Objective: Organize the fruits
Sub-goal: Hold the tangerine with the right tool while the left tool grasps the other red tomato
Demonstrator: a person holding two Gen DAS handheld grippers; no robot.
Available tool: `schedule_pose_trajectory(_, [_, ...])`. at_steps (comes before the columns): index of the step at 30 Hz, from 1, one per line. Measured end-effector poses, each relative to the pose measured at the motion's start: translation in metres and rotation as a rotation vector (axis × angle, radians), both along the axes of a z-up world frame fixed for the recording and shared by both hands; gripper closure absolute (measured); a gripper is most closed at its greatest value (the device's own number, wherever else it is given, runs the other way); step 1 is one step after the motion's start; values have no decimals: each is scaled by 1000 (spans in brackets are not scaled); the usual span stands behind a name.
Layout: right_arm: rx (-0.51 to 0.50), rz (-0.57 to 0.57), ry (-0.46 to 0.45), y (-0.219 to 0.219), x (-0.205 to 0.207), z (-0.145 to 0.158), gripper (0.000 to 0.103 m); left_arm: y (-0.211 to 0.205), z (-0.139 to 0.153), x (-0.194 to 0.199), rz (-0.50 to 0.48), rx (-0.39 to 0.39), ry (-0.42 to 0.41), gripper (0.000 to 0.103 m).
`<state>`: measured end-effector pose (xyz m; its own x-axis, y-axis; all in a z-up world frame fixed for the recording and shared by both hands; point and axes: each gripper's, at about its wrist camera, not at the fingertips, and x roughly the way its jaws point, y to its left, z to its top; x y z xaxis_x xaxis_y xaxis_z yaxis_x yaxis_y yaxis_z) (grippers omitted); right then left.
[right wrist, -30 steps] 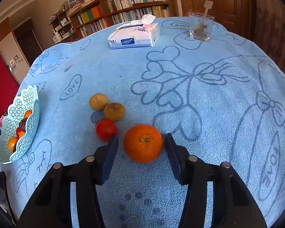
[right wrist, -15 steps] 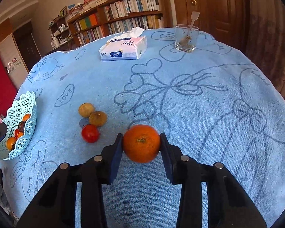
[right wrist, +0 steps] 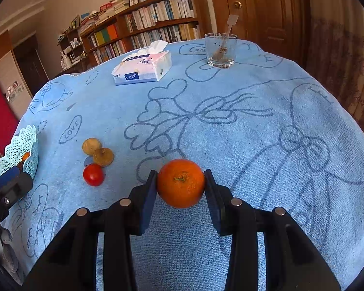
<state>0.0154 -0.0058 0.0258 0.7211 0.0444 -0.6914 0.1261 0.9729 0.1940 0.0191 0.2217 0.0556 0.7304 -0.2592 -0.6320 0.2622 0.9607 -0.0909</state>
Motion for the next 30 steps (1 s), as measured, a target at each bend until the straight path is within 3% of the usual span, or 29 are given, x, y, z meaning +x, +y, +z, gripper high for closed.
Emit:
schedule_pose_trajectory(4, [6,10,5,2,2,-4,64,-28,-7,6,-63,31,6,8])
schedule_pose_trajectory(10, [62,-8,23,-6,3,-10,64,-55,-29,24,-127,67,65,30])
schedule_pose_trajectory(15, [38,-6,19,-2,3,-10,64,-64,-42,37,-152,63,113,47])
schedule_pose_trajectory(17, [38,-5,20,-2,3,-10,64,-69,-45,40,-164,73,119,61])
schedule_pose_trajectory(20, [40,-6,21,-2,3,-10,64,-72,-48,42,-167,83,126,69])
schedule_pose_trajectory(23, [39,-6,21,-2,3,-10,64,-69,-48,42,-162,70,126,74])
schedule_pose_trajectory(30, [32,-5,19,-1,3,-10,64,-61,-44,34,-139,41,119,75])
